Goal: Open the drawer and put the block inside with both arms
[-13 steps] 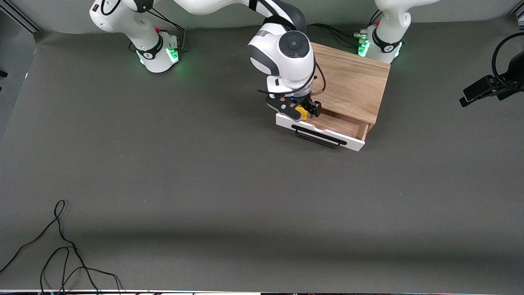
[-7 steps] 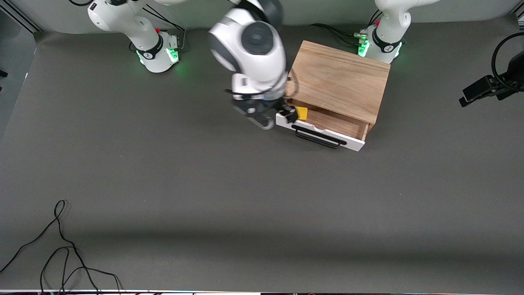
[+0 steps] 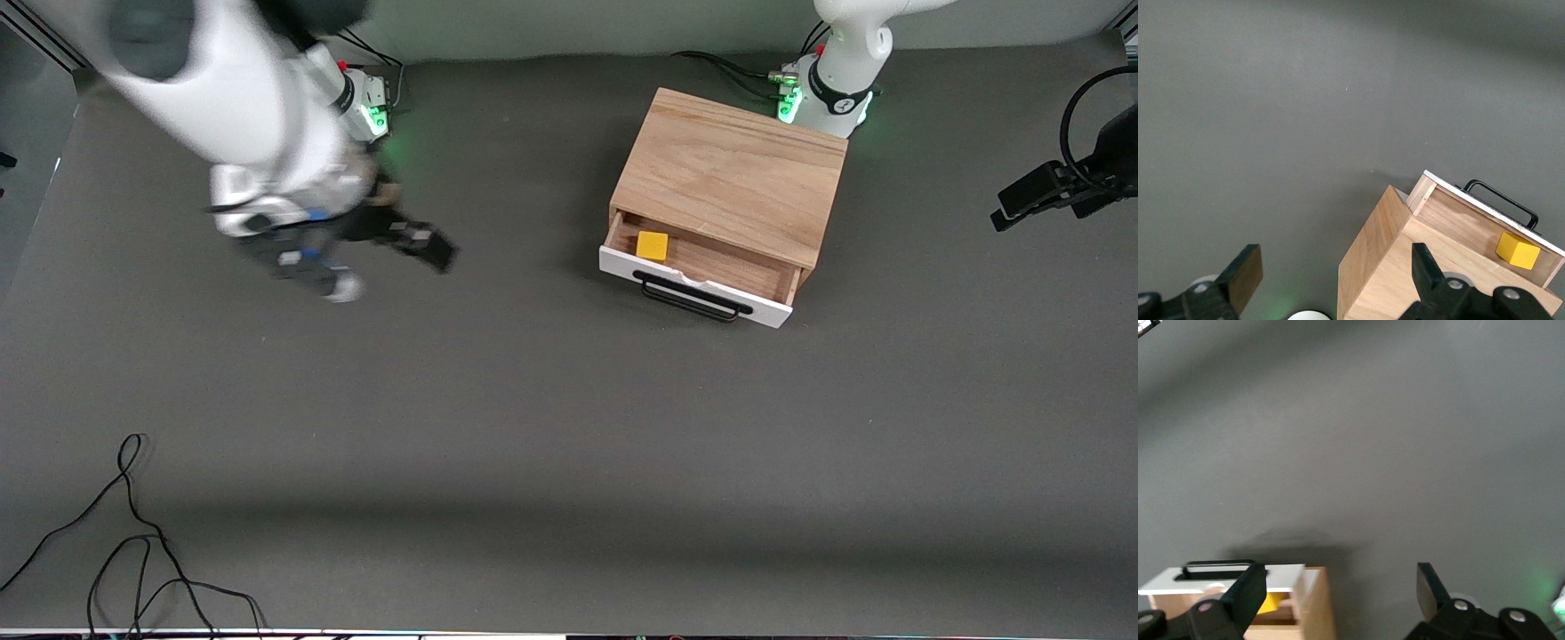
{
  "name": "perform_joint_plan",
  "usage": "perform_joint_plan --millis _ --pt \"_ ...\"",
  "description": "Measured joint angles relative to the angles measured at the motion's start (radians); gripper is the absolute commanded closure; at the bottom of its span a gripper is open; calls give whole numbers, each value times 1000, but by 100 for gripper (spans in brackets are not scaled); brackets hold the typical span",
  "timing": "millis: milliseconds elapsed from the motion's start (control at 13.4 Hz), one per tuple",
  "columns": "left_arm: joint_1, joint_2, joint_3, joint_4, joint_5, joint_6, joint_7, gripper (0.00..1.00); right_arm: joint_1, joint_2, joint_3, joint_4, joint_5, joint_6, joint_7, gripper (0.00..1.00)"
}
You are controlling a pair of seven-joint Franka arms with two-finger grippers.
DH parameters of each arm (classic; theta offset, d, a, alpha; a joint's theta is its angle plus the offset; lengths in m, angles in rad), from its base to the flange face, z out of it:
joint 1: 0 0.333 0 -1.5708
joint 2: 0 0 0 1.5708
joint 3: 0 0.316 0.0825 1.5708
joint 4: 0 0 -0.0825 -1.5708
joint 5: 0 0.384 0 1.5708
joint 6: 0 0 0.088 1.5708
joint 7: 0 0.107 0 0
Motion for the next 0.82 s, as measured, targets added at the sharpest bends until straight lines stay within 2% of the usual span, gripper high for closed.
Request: perform_joint_plan --millis 300,449,674,824 --pt "0 -7 -2 -10 1 1 0 0 -252 -155 -1 -161 -42 -14 -403 0" --pt "-1 -21 -2 -31 1 8 0 0 -360 -204 -1 -216 -65 -14 -575 0" --pt "-1 -35 -3 -47 1 14 3 0 -457 -218 0 -238 -90 -12 -706 0" --pt "-1 -38 -3 -50 1 16 18 0 -486 -218 -1 -239 -96 -12 -764 0"
